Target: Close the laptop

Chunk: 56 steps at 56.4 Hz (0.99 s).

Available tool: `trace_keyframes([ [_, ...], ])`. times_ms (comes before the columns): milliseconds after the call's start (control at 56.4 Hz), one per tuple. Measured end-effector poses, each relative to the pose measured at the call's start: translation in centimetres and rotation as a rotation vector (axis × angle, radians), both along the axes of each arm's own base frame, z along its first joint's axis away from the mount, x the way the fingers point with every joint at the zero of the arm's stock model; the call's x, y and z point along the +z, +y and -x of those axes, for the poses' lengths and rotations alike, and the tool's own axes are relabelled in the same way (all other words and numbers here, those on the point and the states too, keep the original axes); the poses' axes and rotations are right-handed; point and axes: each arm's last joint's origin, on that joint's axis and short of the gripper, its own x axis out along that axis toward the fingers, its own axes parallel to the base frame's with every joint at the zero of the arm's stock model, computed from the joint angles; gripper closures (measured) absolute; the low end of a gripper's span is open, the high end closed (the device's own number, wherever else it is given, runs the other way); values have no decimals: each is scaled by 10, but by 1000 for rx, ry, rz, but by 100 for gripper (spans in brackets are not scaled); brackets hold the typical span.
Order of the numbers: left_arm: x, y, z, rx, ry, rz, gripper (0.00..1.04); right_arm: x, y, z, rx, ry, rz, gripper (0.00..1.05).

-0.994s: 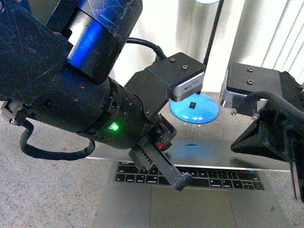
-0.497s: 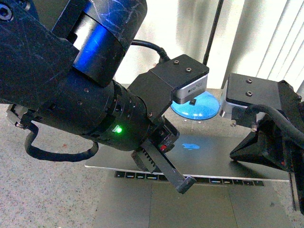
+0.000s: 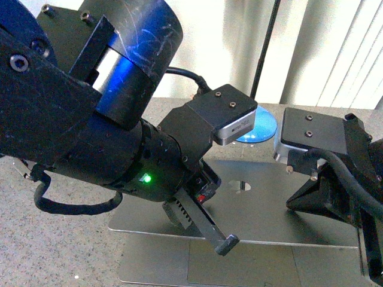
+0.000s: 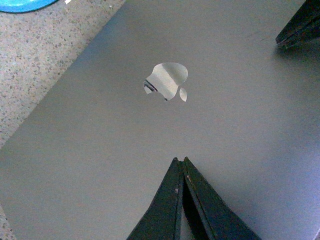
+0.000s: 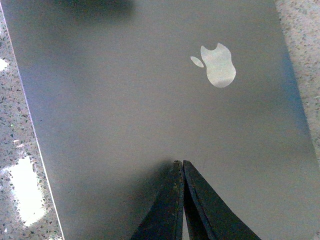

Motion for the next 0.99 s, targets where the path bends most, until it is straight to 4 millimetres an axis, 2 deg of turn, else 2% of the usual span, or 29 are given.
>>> trace_keyframes([
  [426,-21,6,1,7,39,13,101,-26,0,3,-9,29,-8,102],
  [692,-51,16,8,25,90,20,101,-53,0,11,-12,80,8,102],
  [763,-62,20,10,38,114,21,101,-54,1,10,-14,73,4,102],
  [994,-67,27,8,61,124,58,101,-55,3,11,-29,75,-5,102],
])
